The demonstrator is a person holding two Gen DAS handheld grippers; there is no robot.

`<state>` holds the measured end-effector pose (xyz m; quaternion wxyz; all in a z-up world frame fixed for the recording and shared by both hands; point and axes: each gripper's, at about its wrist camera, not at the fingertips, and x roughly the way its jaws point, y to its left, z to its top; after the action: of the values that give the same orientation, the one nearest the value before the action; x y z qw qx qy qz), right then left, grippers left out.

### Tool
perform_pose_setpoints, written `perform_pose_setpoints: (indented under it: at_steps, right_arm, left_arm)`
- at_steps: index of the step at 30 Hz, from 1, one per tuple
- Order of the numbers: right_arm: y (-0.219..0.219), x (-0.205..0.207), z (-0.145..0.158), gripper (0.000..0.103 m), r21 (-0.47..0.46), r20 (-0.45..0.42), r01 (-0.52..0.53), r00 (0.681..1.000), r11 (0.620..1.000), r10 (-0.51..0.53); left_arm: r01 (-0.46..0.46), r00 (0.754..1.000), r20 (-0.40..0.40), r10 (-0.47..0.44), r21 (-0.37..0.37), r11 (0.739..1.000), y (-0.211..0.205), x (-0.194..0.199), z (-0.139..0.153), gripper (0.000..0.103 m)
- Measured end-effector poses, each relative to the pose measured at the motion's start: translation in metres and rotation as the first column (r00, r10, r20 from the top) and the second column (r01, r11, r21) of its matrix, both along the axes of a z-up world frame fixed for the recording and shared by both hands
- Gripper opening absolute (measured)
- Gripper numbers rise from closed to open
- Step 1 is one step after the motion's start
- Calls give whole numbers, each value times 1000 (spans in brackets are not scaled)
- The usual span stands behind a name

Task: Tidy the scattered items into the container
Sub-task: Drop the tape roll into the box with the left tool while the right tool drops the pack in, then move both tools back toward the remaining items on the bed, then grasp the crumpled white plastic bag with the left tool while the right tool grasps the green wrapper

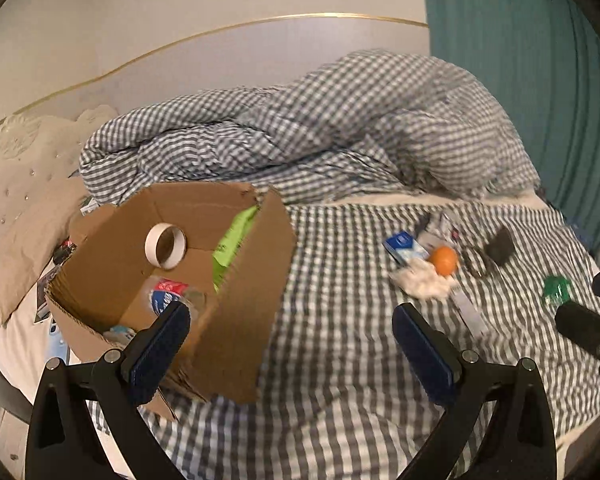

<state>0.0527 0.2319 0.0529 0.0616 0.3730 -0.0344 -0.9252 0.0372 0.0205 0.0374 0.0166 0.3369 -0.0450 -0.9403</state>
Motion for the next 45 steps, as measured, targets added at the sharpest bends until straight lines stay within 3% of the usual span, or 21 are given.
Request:
perform_pose_setpoints:
  at_steps: [8,12,17,24,31,34,42,43,45]
  right_arm:
    - [48,34,-26,100,-38,14,101,995,994,-100]
    - [64,33,-39,100,-39,47,119,992,992,-118]
    - [78,21,-52,100,-39,55,132,990,990,-130]
    - [108,-6,-91,100,-25,144,174,975,984,-168]
    - [144,-42,-121,100,-87,200,220,959,972,-199]
    - [154,-65,-133,100,-63,221,226,953,972,-207]
    - [174,-81,-140,100,-107,236,230,951,967,-200]
    - [175,-80,-141,100,-104,236,231,951,967,-202]
    - [178,-80,-142,100,-105,238,236,949,966,-206]
  left_arm:
    - [9,1000,28,-9,-1,1000,20,17,-21,103]
    - [5,997,78,-10,52,999,23,7,-34,103]
    - [20,997,76,-24,47,999,36,-9,-45,103]
    - [102,992,76,-104,33,994,77,-56,-71,103]
    - [214,965,143,-218,45,976,126,-123,-118,103]
    - [230,962,148,-231,25,973,143,-147,-131,103]
    - [268,944,185,-275,61,961,163,-185,-160,103]
    - [272,938,208,-279,62,960,164,-188,-165,96]
    - [272,923,264,-282,74,960,165,-194,-178,38]
